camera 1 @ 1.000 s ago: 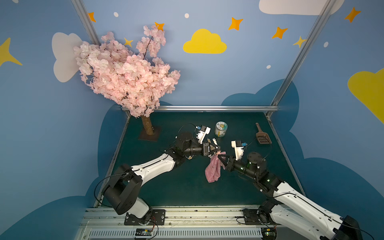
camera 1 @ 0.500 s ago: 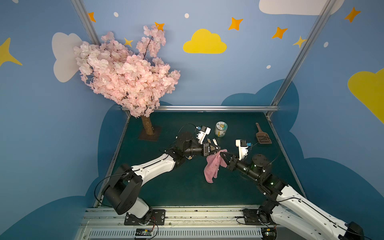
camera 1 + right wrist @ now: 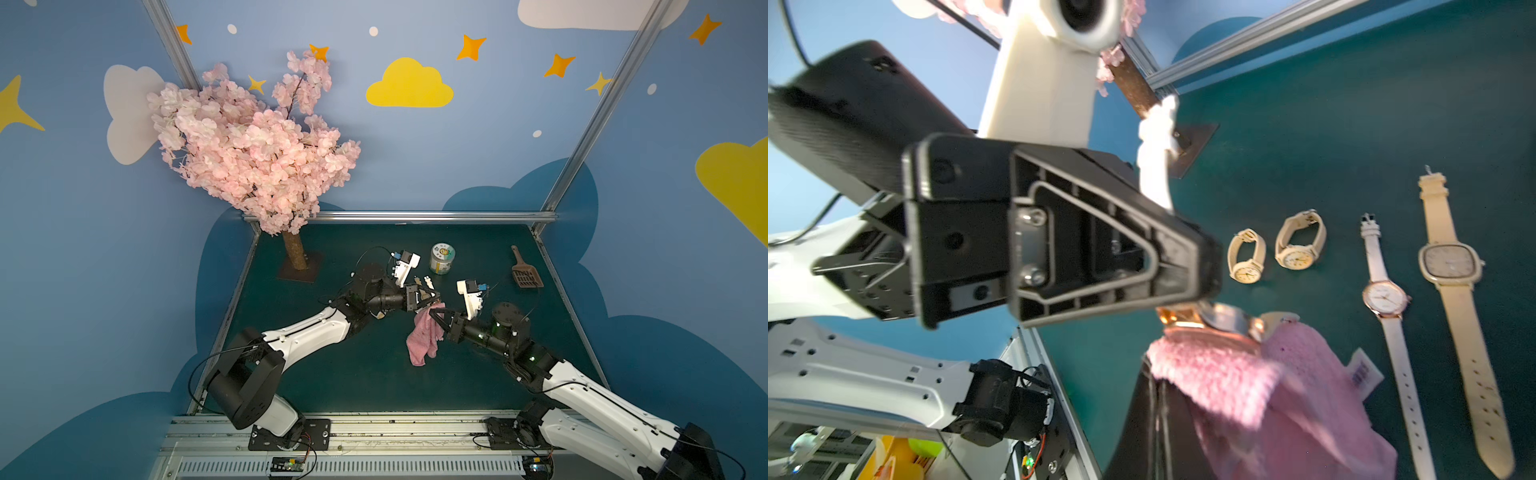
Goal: Wipe the watch dial
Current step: Wipe the watch.
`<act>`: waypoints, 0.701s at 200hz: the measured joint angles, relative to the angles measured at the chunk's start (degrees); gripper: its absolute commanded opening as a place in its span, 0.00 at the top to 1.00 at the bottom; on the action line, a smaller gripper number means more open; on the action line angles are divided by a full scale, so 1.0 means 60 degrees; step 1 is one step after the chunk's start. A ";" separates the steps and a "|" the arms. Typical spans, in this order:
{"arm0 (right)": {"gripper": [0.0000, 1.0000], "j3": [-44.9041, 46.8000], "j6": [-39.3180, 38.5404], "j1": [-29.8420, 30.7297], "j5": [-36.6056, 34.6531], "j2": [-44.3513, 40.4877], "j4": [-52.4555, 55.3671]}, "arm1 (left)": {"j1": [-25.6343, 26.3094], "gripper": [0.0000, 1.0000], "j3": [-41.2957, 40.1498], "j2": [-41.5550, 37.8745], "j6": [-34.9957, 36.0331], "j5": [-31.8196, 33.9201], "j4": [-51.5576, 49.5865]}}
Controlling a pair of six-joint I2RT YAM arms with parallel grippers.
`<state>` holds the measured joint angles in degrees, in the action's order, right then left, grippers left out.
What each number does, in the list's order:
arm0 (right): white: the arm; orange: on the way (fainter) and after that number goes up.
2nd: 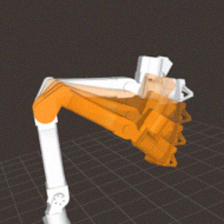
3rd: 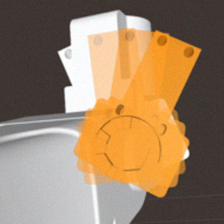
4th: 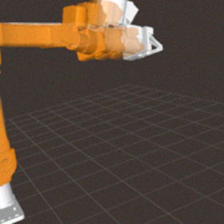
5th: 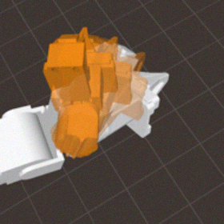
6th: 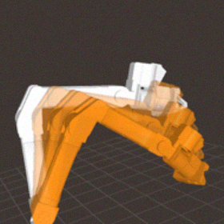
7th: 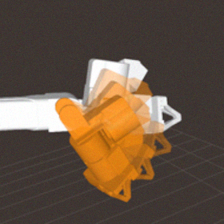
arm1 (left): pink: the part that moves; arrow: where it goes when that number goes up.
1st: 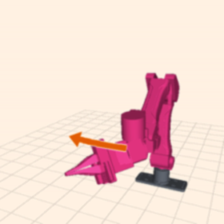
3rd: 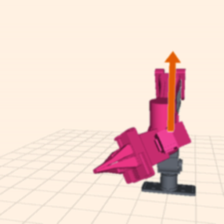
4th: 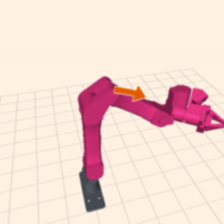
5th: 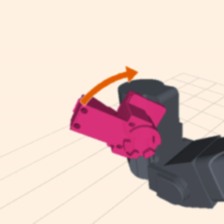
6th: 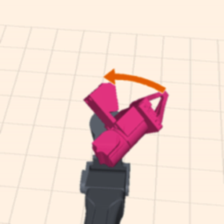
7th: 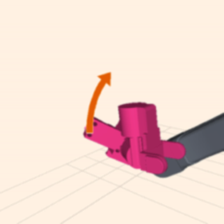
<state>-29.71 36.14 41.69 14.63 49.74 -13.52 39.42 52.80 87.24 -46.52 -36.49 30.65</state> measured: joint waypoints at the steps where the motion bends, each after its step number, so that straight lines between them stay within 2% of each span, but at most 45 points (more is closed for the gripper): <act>1: 1.00 0.0000 -0.0004 0.0000 0.0000 -0.0007 -0.0004 | 0.0000 0.97 0.0000 0.0000 0.0000 -0.0004 0.0000; 27: 1.00 0.0011 -0.0011 0.0007 -0.0415 -0.0557 0.0033 | 0.0011 0.97 0.0000 0.0000 0.0000 -0.0044 -0.0007; 74: 1.00 0.0007 0.0047 0.0007 -0.1774 -0.1231 0.1260 | 0.0018 0.97 0.0000 0.0000 0.0000 -0.0106 -0.0033; 95: 1.00 0.0007 0.0073 0.0007 -0.1588 -0.0903 0.1344 | 0.0022 0.97 0.0000 0.0000 -0.0004 -0.0142 -0.0029; 140: 1.00 -0.0055 0.0076 0.0029 -0.0280 0.0240 0.0758 | 0.0000 0.97 0.0000 0.0000 0.0000 -0.0127 -0.0029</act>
<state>-30.04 36.60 41.87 12.95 51.18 -8.97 39.42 52.80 87.24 -46.52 -37.26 30.48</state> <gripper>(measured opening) 0.041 0.053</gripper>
